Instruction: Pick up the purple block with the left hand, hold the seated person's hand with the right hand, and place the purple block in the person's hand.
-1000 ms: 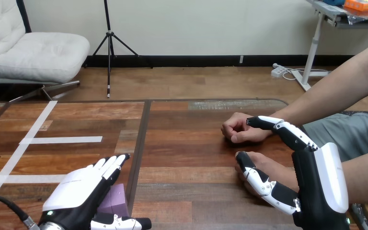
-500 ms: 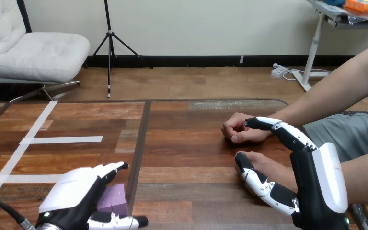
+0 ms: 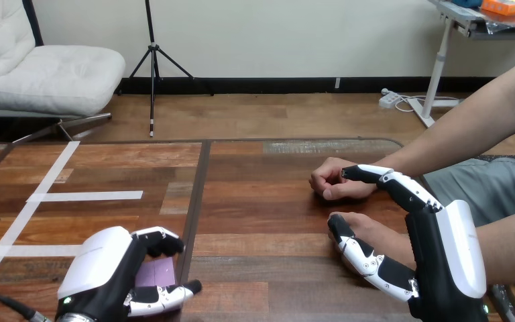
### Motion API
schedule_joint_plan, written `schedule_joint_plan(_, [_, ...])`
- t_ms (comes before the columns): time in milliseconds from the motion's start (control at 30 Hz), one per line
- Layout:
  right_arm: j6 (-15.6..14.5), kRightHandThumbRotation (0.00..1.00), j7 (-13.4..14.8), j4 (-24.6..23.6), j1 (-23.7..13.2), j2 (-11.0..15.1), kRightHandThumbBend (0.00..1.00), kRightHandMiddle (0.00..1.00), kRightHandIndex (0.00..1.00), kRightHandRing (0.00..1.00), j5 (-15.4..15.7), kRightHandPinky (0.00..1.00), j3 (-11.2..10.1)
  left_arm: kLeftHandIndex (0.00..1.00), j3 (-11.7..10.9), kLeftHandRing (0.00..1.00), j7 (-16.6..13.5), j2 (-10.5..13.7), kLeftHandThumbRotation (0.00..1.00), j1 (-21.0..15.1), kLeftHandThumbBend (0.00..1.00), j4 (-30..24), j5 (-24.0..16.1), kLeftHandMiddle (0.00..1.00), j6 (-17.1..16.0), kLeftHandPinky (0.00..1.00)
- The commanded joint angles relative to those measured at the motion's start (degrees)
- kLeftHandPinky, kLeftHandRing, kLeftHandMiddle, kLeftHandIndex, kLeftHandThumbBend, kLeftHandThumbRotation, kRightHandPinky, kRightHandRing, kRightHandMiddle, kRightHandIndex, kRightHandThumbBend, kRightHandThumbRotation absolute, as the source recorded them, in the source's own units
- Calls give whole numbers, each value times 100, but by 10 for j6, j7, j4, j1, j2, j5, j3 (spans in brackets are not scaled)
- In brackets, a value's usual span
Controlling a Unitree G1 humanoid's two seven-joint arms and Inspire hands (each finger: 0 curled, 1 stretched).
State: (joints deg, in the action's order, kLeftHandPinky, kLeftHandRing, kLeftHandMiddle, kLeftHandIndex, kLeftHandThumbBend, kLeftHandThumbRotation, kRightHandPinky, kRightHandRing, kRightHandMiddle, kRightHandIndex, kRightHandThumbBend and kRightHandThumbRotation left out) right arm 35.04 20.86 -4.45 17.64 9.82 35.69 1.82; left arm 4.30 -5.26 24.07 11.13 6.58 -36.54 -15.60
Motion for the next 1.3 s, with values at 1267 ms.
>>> schedule_joint_plan(1267, [-4, 39, -8, -35, -19, 18, 52, 72, 70, 74, -10, 71, -3, 45, 24, 30, -104, -8, 26, -40, 57, 52, -2, 40, -14, 23])
